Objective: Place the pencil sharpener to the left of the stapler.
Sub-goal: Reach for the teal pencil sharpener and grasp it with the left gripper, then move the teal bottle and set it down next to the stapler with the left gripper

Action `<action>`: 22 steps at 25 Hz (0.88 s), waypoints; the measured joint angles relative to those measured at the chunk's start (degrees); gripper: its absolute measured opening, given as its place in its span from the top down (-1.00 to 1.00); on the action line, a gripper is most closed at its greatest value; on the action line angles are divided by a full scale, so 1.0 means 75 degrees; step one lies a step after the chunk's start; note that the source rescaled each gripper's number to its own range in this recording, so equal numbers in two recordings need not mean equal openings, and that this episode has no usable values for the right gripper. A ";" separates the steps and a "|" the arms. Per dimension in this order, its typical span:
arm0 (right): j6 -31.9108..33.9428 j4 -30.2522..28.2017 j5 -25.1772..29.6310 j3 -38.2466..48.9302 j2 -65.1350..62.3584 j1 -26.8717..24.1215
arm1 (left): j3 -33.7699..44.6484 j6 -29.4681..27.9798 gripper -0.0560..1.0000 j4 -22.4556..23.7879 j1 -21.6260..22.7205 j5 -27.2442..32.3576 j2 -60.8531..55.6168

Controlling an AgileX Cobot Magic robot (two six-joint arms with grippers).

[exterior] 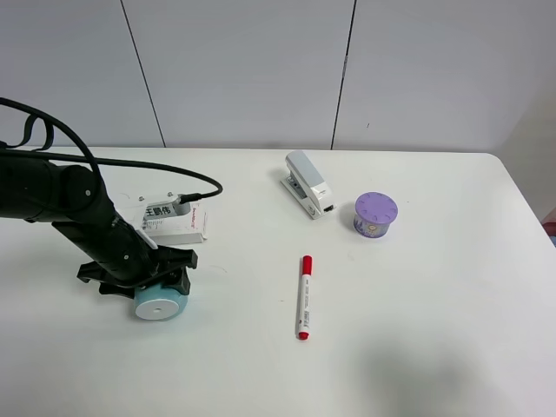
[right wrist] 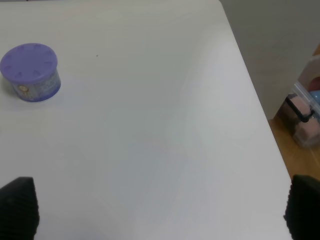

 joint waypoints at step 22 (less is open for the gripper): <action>0.0000 0.0000 0.0000 0.0000 0.0000 0.0000 | -0.1315 -0.0087 0.88 0.0791 0.0000 0.1204 -0.0296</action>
